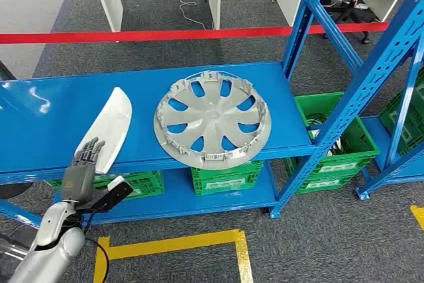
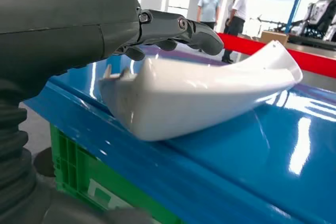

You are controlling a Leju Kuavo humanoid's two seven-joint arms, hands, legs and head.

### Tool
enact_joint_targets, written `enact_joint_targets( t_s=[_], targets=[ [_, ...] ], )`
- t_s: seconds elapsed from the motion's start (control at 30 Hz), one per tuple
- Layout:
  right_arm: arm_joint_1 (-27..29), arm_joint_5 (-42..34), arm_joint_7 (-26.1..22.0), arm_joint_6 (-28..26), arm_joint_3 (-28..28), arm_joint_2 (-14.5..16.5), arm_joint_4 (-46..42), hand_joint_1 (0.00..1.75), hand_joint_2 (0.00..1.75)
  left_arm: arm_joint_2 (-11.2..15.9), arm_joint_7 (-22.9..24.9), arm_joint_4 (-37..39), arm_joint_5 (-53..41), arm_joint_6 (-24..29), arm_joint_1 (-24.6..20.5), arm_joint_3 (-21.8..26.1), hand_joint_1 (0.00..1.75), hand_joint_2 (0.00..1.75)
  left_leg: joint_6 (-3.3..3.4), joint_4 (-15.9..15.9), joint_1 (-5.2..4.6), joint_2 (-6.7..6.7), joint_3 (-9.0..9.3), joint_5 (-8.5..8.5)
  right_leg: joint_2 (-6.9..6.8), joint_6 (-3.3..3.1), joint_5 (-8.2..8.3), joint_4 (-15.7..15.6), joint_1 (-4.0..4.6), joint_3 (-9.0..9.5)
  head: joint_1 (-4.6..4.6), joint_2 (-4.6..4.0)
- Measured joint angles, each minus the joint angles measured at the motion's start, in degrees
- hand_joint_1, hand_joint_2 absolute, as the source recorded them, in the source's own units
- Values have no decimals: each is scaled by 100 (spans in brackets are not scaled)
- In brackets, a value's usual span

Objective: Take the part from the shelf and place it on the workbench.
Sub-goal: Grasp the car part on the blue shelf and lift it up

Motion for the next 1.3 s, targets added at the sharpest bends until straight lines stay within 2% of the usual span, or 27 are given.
enact_joint_targets(
  t_s=[0.53,0.77,1.07,1.3],
  targets=[
    [-18,-3,7,-9,43,0,0,0,0,-28,16,11,190,-67,-27,-77,175,175,0,-1,0,-1,3,0,-3,0,0,0,0,6,1,0],
    [-16,-50,-15,-16,56,0,0,0,0,-26,-38,-72,269,278,-17,-76,175,175,0,0,0,-1,6,1,-2,0,0,1,0,8,1,0],
    [-10,-139,-82,-44,57,0,0,0,0,14,-171,-986,261,757,270,-67,175,175,0,0,0,0,2,1,0,0,0,1,0,4,1,0],
    [-9,-172,-102,-59,57,0,0,0,0,142,-242,-1798,80,1050,406,-47,175,175,0,-1,0,0,2,1,0,0,0,1,0,3,0,0]
  ],
)
